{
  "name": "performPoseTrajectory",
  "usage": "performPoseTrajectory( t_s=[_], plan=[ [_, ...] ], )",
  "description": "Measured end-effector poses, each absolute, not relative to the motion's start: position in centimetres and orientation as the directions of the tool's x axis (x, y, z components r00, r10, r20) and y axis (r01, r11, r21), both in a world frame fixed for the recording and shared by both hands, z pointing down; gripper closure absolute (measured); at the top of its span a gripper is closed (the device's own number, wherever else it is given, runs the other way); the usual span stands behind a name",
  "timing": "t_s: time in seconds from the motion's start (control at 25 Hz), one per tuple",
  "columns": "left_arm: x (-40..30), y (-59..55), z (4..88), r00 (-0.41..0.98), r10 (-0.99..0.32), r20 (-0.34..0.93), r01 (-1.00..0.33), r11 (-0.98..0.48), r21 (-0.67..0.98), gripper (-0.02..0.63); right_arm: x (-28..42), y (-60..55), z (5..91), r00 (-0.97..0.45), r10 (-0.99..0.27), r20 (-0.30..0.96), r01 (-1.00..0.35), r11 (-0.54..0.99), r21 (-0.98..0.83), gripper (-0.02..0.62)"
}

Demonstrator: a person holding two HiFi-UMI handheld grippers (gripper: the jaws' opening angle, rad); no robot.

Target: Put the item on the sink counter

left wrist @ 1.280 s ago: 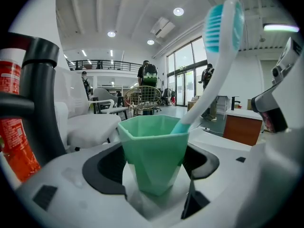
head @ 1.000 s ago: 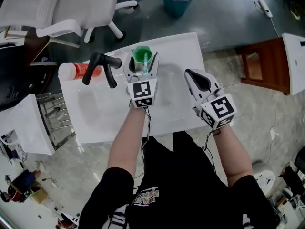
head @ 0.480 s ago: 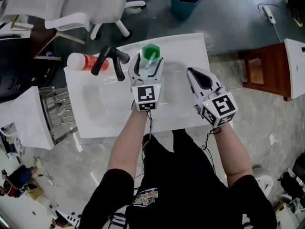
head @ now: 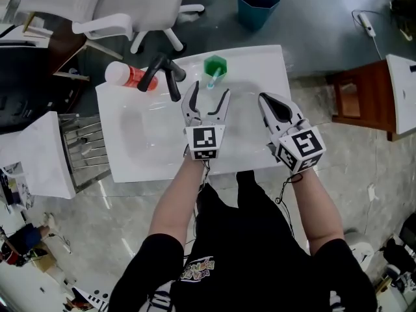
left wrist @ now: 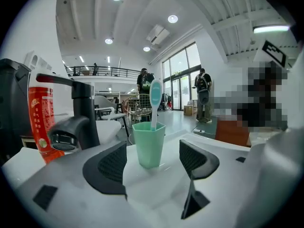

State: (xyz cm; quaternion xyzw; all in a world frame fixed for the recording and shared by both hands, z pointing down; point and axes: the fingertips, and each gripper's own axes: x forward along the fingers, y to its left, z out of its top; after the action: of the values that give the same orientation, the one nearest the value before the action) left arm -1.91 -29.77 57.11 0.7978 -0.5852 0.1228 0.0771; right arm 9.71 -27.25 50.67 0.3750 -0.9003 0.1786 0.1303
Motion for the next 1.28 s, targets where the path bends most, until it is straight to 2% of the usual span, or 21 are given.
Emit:
performPoseTrajectory(
  t_s=[0.76, 0.8, 0.88, 0.92, 1.28],
  plan=[
    [-5.6, -19.7, 45.4, 0.461, -0.874, 0.155, -0.887, -0.456, 0.07, 0.287, 2.9, -21.1, 44.8, -0.68, -0.672, 0.293, -0.729, 0.662, -0.172, 0.541],
    [-6.1, -19.2, 44.8, 0.46, -0.875, 0.152, -0.888, -0.455, 0.068, 0.326, 2.5, -20.8, 44.4, -0.679, -0.675, 0.289, -0.73, 0.662, -0.168, 0.541],
    [-7.2, -18.1, 43.8, 0.457, -0.877, 0.144, -0.889, -0.454, 0.059, 0.521, 1.8, -19.9, 43.6, -0.678, -0.679, 0.281, -0.73, 0.664, -0.158, 0.541],
    [-7.6, -17.5, 43.4, 0.461, -0.875, 0.145, -0.887, -0.459, 0.055, 0.558, 1.3, -19.5, 43.2, -0.679, -0.68, 0.277, -0.729, 0.667, -0.152, 0.541],
    [-10.3, -13.2, 40.9, 0.521, -0.84, 0.151, -0.853, -0.519, 0.057, 0.58, -2.1, -15.7, 40.5, -0.678, -0.693, 0.246, -0.731, 0.672, -0.119, 0.541]
  ],
)
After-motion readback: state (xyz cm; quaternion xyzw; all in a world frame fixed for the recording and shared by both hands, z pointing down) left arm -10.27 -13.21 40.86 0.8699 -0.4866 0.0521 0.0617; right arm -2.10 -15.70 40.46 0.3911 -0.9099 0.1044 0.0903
